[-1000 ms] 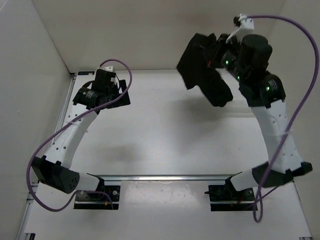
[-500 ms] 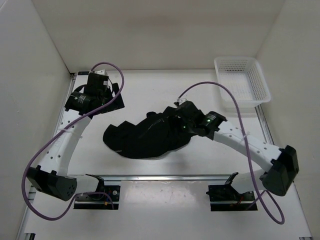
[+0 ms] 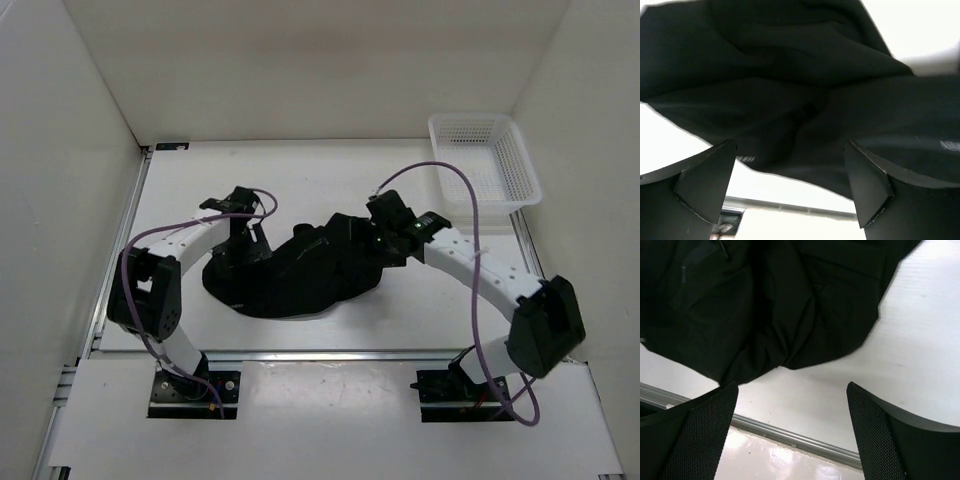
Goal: Fold and stack the shorts
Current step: Flatten the shorts out
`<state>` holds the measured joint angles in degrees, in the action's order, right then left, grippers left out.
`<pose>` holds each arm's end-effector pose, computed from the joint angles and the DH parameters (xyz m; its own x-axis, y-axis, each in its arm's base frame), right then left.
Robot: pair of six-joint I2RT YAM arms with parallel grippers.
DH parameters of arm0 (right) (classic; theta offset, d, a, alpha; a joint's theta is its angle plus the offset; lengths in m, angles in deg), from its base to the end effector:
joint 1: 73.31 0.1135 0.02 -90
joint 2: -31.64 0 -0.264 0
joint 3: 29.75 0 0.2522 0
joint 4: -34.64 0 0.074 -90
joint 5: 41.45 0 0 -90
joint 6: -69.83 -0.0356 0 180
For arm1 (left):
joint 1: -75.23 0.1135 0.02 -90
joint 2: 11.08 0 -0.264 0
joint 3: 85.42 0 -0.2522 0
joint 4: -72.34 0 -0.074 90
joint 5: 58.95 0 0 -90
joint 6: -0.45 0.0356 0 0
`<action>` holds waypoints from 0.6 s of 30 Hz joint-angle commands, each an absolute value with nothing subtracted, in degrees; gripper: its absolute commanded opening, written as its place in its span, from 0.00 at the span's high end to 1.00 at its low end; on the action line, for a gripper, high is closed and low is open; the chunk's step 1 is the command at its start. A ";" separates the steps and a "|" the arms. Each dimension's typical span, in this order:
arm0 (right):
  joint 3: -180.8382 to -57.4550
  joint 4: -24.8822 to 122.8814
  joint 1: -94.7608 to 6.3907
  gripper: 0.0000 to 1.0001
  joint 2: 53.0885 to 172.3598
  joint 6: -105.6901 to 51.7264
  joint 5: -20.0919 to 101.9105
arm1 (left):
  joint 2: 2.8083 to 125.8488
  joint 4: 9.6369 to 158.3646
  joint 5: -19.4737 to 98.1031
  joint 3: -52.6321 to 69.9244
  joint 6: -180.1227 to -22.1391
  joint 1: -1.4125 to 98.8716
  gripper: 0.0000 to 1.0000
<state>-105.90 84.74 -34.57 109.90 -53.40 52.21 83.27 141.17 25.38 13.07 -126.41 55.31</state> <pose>0.2241 0.1768 0.2761 -0.8411 0.0263 -0.5402 -0.1591 0.9426 0.2936 0.2849 -0.0995 0.2124 -0.9396 -0.2944 -0.1746 -0.2975 0.9547 -0.0087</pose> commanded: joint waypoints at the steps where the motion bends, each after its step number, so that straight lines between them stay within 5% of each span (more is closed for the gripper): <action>1: -114.07 82.07 -34.73 0.08 115.04 -50.67 47.94 | 78.15 139.63 25.00 18.39 -132.87 58.52 0.00; 9: -131.12 82.15 -34.20 0.12 136.91 -45.13 44.24 | 70.74 137.70 26.13 27.19 -134.81 71.61 0.00; 12: -139.65 83.30 -34.20 0.22 146.32 -45.82 41.44 | 73.82 133.66 31.04 30.01 -134.81 74.78 0.02; 13: -141.23 84.60 -34.20 0.35 149.30 -45.83 40.65 | 75.65 132.78 32.27 30.54 -134.21 76.09 0.06; 14: -142.55 84.62 -34.20 0.42 150.20 -46.35 39.94 | 76.54 132.17 32.28 30.54 -133.50 76.11 0.11; 18: -147.29 85.22 -34.20 0.92 150.13 -46.36 40.72 | 80.59 131.63 33.42 27.21 -131.22 77.16 0.90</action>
